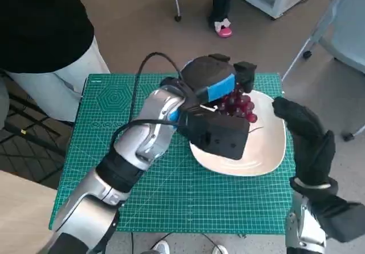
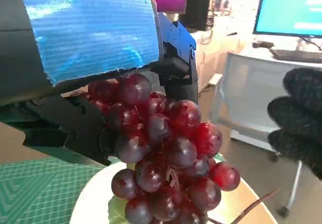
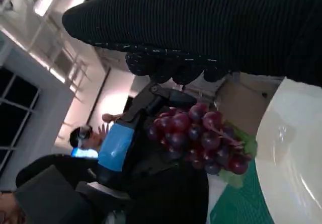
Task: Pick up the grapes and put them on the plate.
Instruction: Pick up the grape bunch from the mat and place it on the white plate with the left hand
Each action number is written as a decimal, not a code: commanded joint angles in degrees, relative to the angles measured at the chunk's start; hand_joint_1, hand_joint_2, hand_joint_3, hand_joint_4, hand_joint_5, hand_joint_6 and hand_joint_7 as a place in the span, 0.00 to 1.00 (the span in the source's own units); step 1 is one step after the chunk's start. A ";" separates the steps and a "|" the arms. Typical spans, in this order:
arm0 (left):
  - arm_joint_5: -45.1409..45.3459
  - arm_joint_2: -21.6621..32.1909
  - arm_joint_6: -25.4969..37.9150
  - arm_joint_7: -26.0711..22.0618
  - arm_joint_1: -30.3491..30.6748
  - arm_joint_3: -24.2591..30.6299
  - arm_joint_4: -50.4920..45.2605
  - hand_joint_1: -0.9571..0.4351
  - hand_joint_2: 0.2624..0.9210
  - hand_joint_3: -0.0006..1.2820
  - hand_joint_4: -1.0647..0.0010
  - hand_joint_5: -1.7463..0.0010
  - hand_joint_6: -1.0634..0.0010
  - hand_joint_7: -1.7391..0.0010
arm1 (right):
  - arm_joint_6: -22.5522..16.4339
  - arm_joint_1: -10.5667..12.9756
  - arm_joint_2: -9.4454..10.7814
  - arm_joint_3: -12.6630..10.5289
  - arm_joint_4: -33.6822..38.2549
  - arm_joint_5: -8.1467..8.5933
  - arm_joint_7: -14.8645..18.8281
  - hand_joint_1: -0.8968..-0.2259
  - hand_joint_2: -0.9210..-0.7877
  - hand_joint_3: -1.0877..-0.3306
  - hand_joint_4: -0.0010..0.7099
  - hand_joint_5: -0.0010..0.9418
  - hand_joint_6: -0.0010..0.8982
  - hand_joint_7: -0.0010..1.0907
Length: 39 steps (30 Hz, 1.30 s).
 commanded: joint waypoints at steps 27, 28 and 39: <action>-6.12 -4.41 -6.66 -0.86 -5.16 0.48 18.76 0.43 0.91 0.04 0.92 0.95 0.80 0.99 | -0.01 2.10 0.26 0.24 0.47 -0.97 -2.65 0.41 0.00 0.34 0.56 0.00 0.20 0.16; -6.24 -4.35 -7.23 -0.58 -5.18 0.51 19.36 0.42 0.92 0.04 0.93 0.97 0.81 0.99 | 0.00 2.04 0.27 0.30 0.54 -0.98 -2.63 0.41 0.00 0.34 0.56 0.00 0.20 0.16; -6.93 -3.90 -12.80 5.82 -3.87 1.74 24.75 0.36 0.99 0.03 0.94 1.00 0.83 1.00 | -0.01 1.20 0.29 1.02 1.29 -1.17 -2.39 0.41 0.00 0.33 0.55 0.00 0.21 0.15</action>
